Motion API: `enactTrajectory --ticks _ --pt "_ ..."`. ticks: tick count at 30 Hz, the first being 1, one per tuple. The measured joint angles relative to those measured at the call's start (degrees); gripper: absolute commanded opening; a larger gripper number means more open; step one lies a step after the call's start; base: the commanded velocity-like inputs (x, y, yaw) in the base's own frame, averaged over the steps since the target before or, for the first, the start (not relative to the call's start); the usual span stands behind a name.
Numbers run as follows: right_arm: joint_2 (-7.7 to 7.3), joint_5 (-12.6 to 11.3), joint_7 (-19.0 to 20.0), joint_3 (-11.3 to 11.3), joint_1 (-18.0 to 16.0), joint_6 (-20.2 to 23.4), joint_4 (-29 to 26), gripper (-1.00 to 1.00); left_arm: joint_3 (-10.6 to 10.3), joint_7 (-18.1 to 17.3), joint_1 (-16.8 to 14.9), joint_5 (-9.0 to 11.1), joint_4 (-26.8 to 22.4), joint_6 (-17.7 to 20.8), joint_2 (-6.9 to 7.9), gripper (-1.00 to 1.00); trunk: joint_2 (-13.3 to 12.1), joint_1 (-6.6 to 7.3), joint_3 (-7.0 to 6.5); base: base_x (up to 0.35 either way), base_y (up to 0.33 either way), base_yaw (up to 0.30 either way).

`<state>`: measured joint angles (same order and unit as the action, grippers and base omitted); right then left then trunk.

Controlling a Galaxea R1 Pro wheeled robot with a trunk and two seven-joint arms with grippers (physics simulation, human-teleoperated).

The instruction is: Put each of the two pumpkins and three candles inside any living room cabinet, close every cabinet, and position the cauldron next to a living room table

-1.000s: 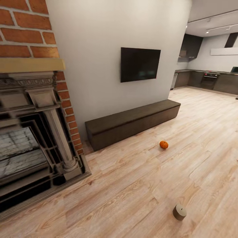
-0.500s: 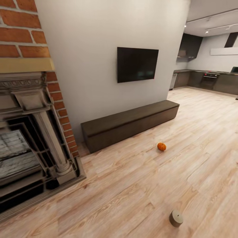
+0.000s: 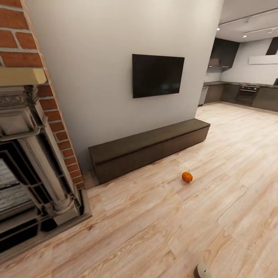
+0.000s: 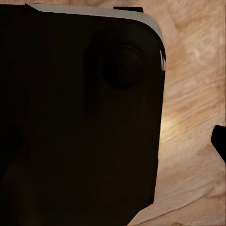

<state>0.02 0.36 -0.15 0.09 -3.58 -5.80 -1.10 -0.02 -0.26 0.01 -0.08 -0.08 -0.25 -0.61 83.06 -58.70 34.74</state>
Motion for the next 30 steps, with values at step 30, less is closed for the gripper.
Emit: enactTrajectory --ticks 30 --pt "-0.02 0.2 0.1 0.2 0.0 0.0 0.1 1.00 0.1 0.0 0.0 0.2 0.0 0.0 0.09 1.00 0.0 -0.03 0.00 0.197 -0.117 0.189"
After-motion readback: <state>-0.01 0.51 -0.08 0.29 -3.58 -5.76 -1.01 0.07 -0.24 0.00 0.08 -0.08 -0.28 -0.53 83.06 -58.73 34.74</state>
